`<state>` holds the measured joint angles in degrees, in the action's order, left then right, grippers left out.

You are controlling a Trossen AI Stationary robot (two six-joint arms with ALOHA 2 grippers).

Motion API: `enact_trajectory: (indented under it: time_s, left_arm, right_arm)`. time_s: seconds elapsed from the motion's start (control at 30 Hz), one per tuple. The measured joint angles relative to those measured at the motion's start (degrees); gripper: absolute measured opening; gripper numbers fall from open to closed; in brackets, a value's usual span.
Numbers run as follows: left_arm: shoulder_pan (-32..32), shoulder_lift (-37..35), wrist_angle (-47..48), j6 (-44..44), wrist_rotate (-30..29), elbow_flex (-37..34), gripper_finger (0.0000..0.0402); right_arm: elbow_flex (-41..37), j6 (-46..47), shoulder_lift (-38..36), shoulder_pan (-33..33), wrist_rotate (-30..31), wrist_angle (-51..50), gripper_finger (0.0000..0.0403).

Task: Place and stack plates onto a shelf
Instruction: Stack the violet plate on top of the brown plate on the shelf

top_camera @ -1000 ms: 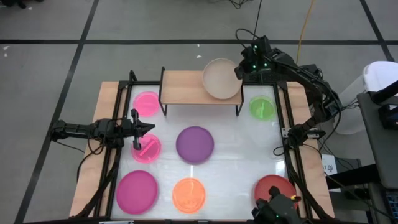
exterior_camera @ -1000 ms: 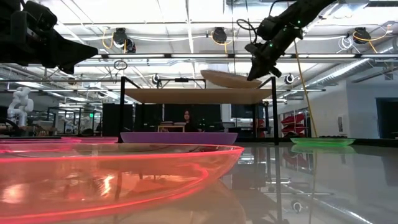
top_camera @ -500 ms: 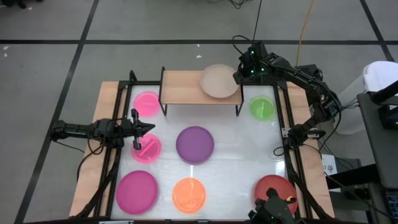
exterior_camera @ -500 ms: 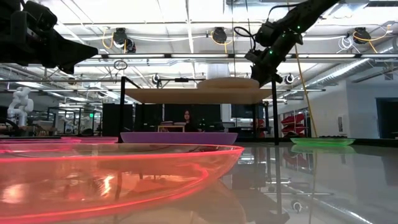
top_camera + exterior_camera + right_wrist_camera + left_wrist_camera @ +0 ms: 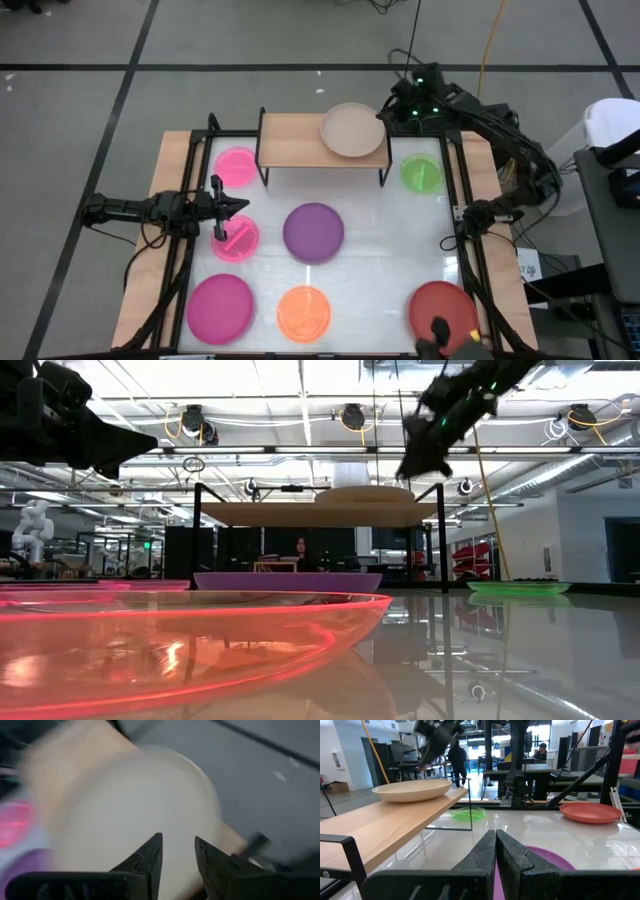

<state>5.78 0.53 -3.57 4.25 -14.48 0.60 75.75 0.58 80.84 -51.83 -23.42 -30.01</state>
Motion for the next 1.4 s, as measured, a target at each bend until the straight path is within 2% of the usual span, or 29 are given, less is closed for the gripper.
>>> enact_trajectory:
  time_s: [0.1, 0.33, 0.5, 0.6, 0.7, 0.97, 1.07, 1.23, 1.33, 1.4]
  left_arm:
    - [-0.01, 0.00, 0.02, 0.00, 0.00, 0.00, 0.0019]
    - [0.00, -0.01, 0.00, 0.00, -0.02, 0.00, 0.0019]
    - [-0.02, 0.01, 0.00, 0.00, 0.00, 0.00, 0.0019]
    - [-0.01, -0.01, 0.01, 0.00, 0.00, 0.00, 0.0019]
    - [0.00, 0.01, 0.00, 0.00, 0.00, 0.00, 0.0019]
    - [-0.02, -0.02, -5.77, -1.69, -0.02, -0.02, 0.0019]
    - [-0.01, 0.01, -9.92, -2.35, 0.00, -0.02, 0.0019]
    - [-0.01, -0.02, -19.67, -6.85, -0.57, -0.02, 0.0019]
    - [-0.14, 0.18, -26.44, -1.90, -0.57, 0.20, 0.0019]
    - [0.01, 1.47, -25.58, 1.20, -0.29, 1.97, 0.0019]
  right_arm:
    - [0.00, -0.79, -7.46, 2.51, -3.80, 0.21, 0.0100]
    - [0.02, -0.82, -25.16, 13.55, -3.65, 1.51, 0.0100]
    - [0.04, 3.21, -33.26, 19.61, -3.40, 2.23, 0.0100]
    - [-0.85, 3.45, -35.96, 23.01, -3.41, 1.80, 0.0100]
    - [-4.90, 3.32, -38.25, 26.12, -3.45, 2.35, 0.0100]
    - [-22.50, 6.48, -42.48, 32.58, -3.27, 12.27, 0.0100]
    - [-28.88, 6.49, -43.34, 35.39, -2.84, 19.45, 0.0100]
    - [-35.97, 5.29, -43.24, 39.43, 1.64, 27.91, 0.0100]
    - [-38.01, 4.63, -43.30, 41.68, 4.86, 28.99, 0.0100]
    - [-38.81, 4.12, -43.30, 42.99, 7.29, 28.97, 0.0100]
